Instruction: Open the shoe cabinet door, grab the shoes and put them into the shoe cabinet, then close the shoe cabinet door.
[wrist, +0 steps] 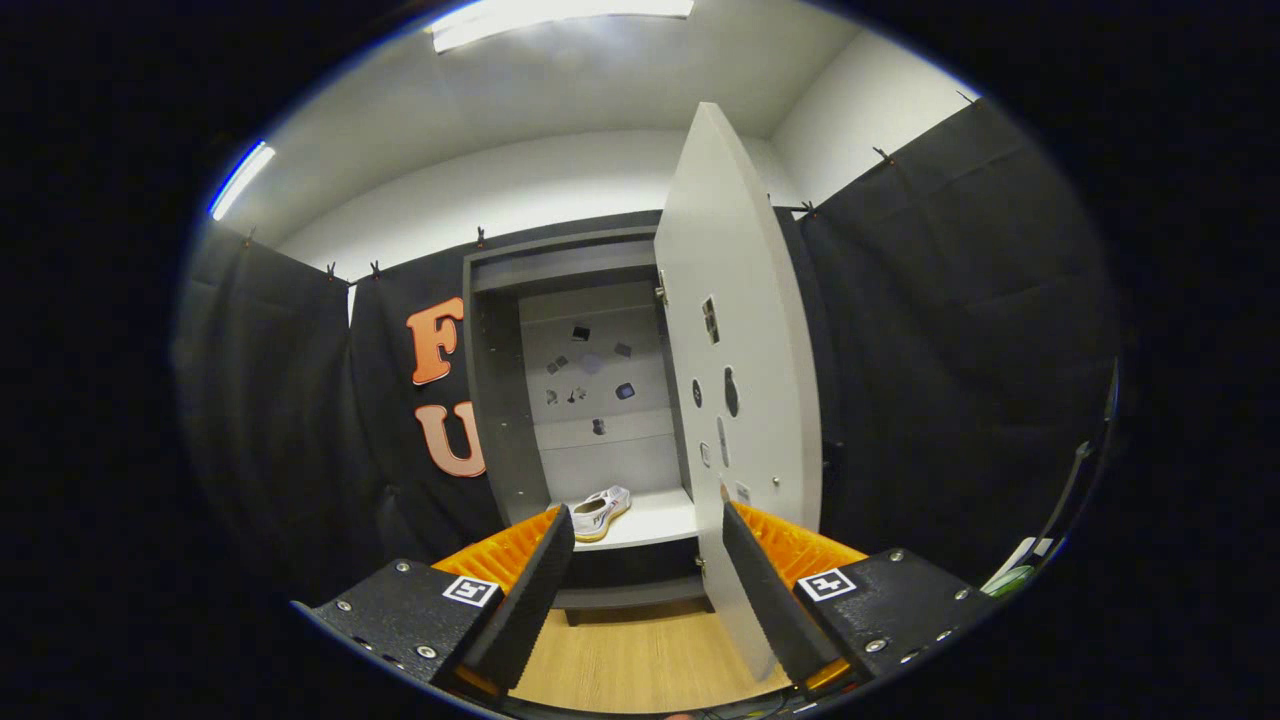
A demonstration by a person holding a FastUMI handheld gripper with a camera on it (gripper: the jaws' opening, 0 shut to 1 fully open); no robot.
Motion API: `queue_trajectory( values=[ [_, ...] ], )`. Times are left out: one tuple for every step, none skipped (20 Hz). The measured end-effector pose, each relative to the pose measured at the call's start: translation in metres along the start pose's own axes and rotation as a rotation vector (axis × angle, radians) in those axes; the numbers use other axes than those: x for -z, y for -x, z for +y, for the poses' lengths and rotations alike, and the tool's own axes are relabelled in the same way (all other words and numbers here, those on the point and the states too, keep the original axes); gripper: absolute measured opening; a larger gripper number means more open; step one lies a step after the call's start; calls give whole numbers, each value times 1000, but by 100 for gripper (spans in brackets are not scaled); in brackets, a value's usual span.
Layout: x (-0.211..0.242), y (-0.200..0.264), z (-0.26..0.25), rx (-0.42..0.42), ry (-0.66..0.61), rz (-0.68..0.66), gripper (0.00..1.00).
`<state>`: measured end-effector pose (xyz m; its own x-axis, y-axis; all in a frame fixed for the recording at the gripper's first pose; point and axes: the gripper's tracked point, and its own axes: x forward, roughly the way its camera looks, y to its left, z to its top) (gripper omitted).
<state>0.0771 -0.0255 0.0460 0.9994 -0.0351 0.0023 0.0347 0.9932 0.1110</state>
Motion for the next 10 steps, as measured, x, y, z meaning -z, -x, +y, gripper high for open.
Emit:
queue_trajectory(
  values=[
    [0, 1, -10, 5, 5, -1, 93],
    [-1, 3, -20, 11, 11, -4, 93],
    [-1, 5, -30, 13, 17, -6, 93],
    [-1, 5, -41, 20, 24, -7, 93],
    [0, 5, -54, 27, 30, -8, 93],
    [1, 3, -65, 31, 34, -6, 93],
    [2, 3, -78, 40, 37, -2, 93],
    [3, 2, -90, 47, 39, -1, 93],
    [2, 0, -102, 50, 38, -5, 93],
    [3, -3, -112, 50, 35, -12, 93]
  ],
)
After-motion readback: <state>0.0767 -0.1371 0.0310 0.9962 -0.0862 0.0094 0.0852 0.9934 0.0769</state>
